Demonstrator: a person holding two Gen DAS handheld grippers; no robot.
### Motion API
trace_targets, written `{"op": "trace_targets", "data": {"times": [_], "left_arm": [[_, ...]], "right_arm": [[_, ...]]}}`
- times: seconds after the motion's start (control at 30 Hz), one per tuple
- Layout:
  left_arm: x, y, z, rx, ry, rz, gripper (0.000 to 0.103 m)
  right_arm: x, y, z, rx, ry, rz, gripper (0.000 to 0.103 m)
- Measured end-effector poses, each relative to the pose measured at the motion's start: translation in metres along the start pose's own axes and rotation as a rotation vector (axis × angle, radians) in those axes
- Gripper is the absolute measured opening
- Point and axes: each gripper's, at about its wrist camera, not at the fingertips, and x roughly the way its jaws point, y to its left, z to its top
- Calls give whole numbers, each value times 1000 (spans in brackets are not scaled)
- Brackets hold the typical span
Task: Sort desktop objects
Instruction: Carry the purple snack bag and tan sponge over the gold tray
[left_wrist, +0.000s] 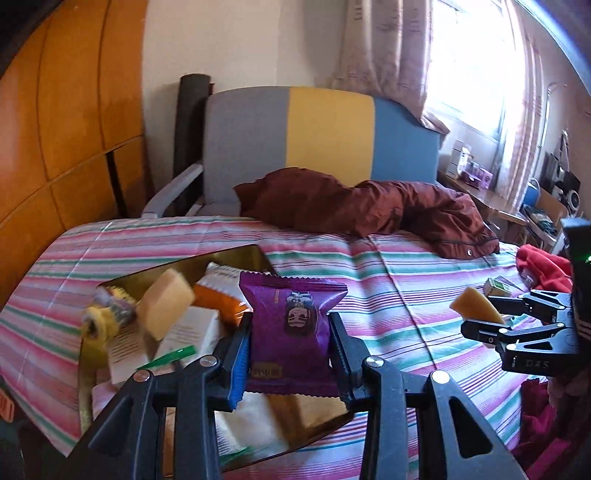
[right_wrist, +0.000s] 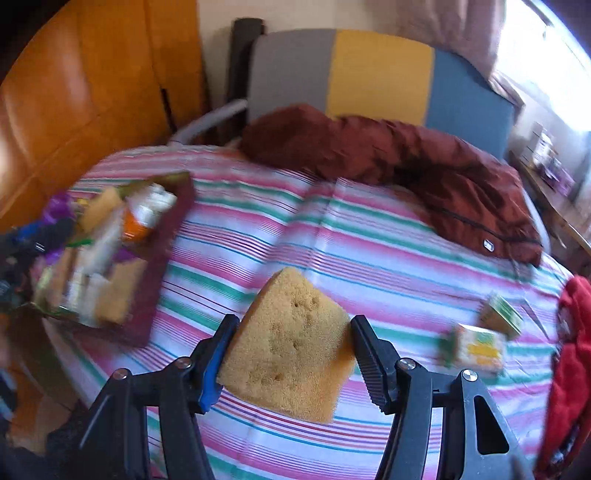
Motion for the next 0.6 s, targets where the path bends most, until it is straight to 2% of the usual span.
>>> {"op": "trace_targets", "data": {"times": [0.2,0.6], "left_arm": [[-6,29,-8,-47,-1,37,38],[9,72,-17,-142,32,62,38]], "right_arm": [[2,49,19,-20,-37,113,62],[19,113,56,-64,-63,225,62]]}}
